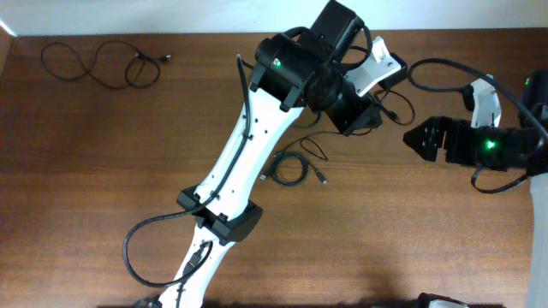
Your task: Untangle cables
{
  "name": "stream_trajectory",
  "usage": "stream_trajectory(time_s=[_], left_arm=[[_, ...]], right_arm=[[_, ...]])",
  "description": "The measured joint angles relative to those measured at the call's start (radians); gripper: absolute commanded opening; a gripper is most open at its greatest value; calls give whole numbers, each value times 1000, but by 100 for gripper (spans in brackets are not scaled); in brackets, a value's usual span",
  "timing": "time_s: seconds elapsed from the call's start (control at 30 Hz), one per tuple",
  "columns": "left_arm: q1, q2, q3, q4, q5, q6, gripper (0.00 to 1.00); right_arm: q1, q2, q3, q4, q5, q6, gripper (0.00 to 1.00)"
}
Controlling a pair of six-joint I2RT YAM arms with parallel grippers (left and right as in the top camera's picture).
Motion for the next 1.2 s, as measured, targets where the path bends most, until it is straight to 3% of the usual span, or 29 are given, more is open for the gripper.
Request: stream_trajectory(time_s=[0.37,0.63,0.87,1.2], left_arm=[[41,-41,0,0,163,-20,0],[42,-42,0,0,301,-38,0],[42,-42,0,0,414,-41,0],[56,-42,0,0,511,-57,0]], right_arm=[[0,78,0,122,-51,8,99],[1,78,0,268,-76,108,99],[1,78,0,288,-71,139,99],[1,78,0,257,309,255,99]])
